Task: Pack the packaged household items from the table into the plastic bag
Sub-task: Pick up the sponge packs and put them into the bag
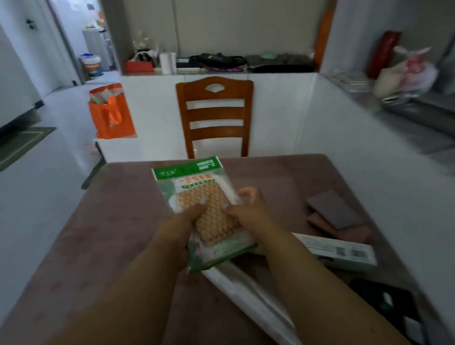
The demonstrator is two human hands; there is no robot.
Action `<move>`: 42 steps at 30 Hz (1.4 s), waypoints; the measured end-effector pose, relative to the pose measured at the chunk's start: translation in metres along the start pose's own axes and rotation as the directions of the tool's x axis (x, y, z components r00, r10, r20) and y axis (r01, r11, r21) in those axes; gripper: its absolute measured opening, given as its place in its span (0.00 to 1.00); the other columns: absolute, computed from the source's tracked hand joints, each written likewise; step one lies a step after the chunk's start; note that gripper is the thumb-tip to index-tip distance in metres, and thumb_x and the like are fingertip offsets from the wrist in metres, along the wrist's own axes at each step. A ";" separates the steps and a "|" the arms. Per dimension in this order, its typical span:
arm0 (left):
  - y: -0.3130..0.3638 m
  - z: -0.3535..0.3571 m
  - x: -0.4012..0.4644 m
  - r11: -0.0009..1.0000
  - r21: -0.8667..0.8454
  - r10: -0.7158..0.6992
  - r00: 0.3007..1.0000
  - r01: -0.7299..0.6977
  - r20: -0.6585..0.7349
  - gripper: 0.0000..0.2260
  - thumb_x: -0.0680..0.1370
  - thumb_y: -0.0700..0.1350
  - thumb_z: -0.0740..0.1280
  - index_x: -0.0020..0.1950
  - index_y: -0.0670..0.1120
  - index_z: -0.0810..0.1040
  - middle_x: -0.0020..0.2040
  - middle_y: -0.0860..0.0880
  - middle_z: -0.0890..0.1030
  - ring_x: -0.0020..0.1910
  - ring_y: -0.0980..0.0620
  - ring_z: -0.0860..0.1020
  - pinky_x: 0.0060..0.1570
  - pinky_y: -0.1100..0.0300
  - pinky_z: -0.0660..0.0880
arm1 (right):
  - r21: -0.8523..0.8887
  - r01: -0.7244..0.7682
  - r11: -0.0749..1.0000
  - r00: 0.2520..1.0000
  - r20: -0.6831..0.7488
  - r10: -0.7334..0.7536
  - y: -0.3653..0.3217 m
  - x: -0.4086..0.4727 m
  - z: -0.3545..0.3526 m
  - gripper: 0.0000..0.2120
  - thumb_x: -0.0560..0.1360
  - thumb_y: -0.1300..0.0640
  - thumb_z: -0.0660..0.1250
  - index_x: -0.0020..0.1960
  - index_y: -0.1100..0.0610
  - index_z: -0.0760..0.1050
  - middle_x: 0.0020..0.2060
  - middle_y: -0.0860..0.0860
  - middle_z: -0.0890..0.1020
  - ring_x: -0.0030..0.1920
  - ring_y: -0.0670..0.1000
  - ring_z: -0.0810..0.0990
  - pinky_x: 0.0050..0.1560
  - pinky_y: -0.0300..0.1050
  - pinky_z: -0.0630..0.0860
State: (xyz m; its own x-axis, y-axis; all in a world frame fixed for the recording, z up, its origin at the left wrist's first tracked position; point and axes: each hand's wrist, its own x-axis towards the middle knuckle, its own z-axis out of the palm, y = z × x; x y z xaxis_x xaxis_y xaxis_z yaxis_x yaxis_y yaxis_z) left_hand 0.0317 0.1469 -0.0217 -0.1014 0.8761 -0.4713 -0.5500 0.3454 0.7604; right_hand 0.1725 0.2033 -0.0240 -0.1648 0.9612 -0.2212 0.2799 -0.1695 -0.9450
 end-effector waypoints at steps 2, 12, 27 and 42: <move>-0.019 0.036 0.009 0.998 0.043 -0.045 0.998 0.043 0.032 0.21 0.74 0.47 0.71 0.65 0.41 0.74 0.57 0.37 0.82 0.53 0.36 0.81 0.47 0.41 0.79 | -0.010 -0.033 0.999 0.994 -0.108 0.032 0.008 -0.008 -0.041 0.22 0.66 0.43 0.69 0.54 0.47 0.65 0.44 0.44 0.74 0.44 0.48 0.77 0.45 0.49 0.78; -0.098 0.128 0.058 0.988 0.064 -0.146 0.988 0.144 0.039 0.24 0.70 0.47 0.74 0.64 0.43 0.74 0.55 0.38 0.83 0.51 0.36 0.82 0.45 0.33 0.78 | -0.333 -0.325 0.885 0.836 -0.540 0.104 0.063 0.020 -0.191 0.24 0.78 0.43 0.55 0.66 0.56 0.72 0.65 0.56 0.75 0.59 0.55 0.72 0.55 0.44 0.64; -0.091 0.117 0.050 0.996 0.018 -0.089 0.995 0.090 -0.041 0.22 0.71 0.49 0.74 0.61 0.42 0.75 0.56 0.38 0.82 0.52 0.35 0.81 0.52 0.28 0.73 | 0.048 -0.103 0.993 0.920 -0.375 0.114 0.022 0.034 -0.213 0.28 0.69 0.48 0.73 0.64 0.61 0.74 0.58 0.58 0.81 0.49 0.56 0.82 0.47 0.48 0.81; -0.017 0.069 -0.169 0.951 0.299 -0.023 0.948 -0.077 0.318 0.17 0.74 0.50 0.70 0.60 0.45 0.78 0.54 0.39 0.84 0.52 0.39 0.83 0.49 0.43 0.80 | 0.179 -0.224 0.958 0.916 0.375 0.144 -0.052 -0.173 -0.091 0.24 0.67 0.51 0.72 0.60 0.58 0.76 0.55 0.61 0.82 0.56 0.62 0.81 0.62 0.63 0.73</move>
State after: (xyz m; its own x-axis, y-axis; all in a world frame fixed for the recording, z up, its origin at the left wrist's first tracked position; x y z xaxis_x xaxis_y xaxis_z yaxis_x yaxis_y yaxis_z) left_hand 0.1158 0.0160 0.0762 0.1804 0.9293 -0.3222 -0.2672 0.3616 0.8933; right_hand 0.2724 0.0656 0.0856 -0.4651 0.7742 -0.4293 0.1359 -0.4167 -0.8988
